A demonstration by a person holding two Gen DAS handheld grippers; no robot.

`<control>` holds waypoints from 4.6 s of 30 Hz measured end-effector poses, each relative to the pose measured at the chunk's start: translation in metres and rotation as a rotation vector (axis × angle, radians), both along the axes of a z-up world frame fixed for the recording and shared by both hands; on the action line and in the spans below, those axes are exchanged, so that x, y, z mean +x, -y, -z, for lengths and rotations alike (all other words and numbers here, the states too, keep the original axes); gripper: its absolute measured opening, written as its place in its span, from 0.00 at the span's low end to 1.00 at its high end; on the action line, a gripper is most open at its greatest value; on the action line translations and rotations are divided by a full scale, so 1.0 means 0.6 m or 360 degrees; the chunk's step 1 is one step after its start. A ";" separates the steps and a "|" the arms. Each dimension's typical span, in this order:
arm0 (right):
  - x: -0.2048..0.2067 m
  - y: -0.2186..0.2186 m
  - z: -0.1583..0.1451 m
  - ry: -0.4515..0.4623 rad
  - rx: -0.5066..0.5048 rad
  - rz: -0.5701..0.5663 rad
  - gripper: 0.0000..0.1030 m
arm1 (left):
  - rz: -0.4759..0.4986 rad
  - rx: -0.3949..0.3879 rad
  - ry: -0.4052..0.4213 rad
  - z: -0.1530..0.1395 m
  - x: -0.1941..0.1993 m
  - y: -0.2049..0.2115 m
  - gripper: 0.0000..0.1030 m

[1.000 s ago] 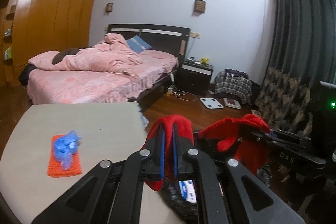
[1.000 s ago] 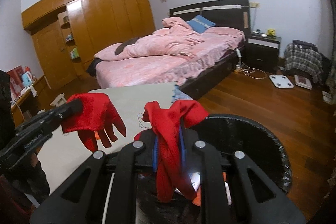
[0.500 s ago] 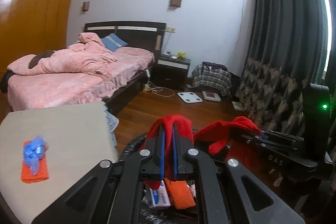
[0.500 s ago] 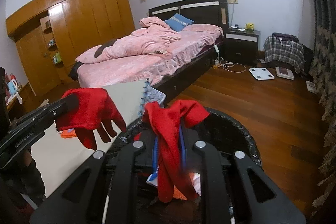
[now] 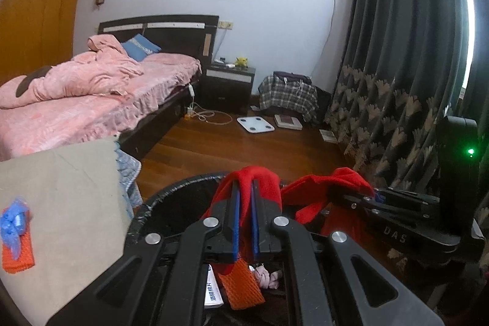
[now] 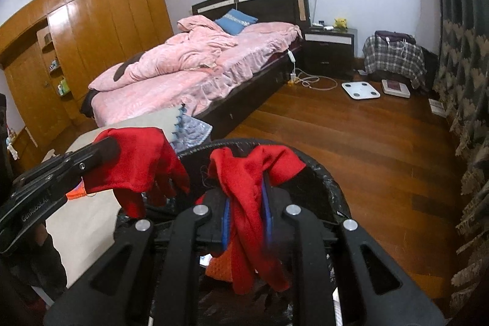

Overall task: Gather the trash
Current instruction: 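Carry both red gloves over the bin and open both grippers, then move both grippers back to the blue bag on the orange mesh net, then grasp the blue bag with the right gripper while the left gripper grasps the orange mesh net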

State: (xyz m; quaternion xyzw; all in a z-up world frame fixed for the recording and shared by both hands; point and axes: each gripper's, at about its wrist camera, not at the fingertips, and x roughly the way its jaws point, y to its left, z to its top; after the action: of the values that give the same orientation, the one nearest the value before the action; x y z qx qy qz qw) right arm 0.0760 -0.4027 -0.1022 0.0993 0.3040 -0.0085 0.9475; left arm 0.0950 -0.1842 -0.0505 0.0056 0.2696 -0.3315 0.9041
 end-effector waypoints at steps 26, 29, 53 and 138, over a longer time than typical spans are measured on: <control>0.000 -0.052 0.003 0.0052 -0.0095 0.0019 0.93 | -0.0370 0.0083 -0.0003 0.017 0.021 -0.154 0.86; 0.011 -0.084 -0.010 0.0081 -0.0094 -0.0043 0.94 | -0.0452 0.0076 0.0013 0.010 0.016 -0.192 0.87; 0.191 -0.409 -0.001 0.0116 -0.0058 -0.0493 0.94 | -0.1145 0.0195 0.0062 0.066 0.044 -0.548 0.88; 0.305 -0.511 0.123 -0.0169 -0.0034 -0.0623 0.57 | -0.0937 0.0164 -0.0496 0.223 0.195 -0.544 0.24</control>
State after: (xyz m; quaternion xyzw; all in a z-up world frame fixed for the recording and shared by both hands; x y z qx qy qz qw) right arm 0.2588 -0.0961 -0.1761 0.0276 0.3667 0.1674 0.9147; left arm 0.2120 0.1423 -0.1842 -0.0777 0.4111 -0.0391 0.9075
